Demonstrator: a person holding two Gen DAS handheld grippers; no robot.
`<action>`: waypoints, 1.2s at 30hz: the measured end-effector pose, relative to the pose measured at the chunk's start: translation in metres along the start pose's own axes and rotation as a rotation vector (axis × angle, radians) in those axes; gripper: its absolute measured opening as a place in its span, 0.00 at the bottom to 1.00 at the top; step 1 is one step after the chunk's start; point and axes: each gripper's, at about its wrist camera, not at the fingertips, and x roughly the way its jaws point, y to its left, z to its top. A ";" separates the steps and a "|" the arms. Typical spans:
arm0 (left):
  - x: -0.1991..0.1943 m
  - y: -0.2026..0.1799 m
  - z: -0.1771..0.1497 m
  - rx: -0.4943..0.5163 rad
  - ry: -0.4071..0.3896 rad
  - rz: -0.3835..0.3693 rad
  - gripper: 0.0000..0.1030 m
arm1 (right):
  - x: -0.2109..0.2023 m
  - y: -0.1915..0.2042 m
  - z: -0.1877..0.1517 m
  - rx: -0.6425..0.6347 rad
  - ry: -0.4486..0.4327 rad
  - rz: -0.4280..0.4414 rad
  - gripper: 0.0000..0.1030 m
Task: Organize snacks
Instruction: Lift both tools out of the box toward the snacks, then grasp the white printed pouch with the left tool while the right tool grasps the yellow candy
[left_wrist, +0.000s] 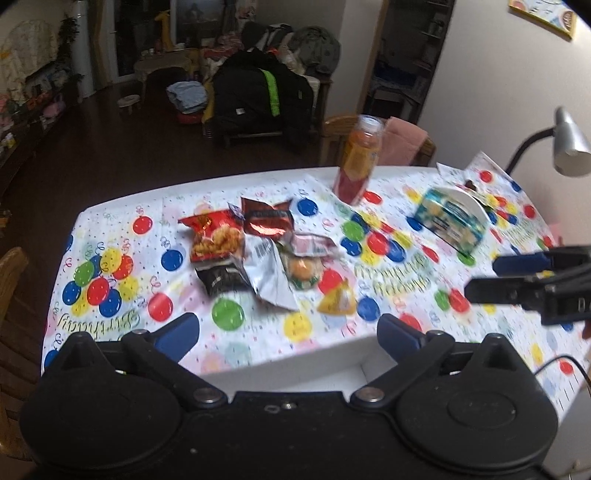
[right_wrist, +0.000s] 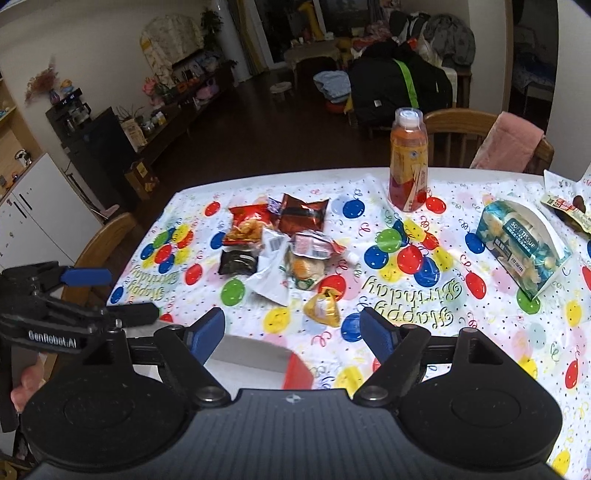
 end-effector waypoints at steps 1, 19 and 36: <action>0.004 0.000 0.004 -0.008 0.001 0.006 0.99 | 0.005 -0.004 0.002 -0.004 0.009 0.000 0.78; 0.122 -0.026 0.083 -0.041 0.100 0.044 0.99 | 0.122 -0.055 0.014 0.005 0.180 0.051 0.78; 0.254 -0.039 0.113 -0.011 0.392 0.026 0.98 | 0.194 -0.078 0.007 0.019 0.291 0.107 0.78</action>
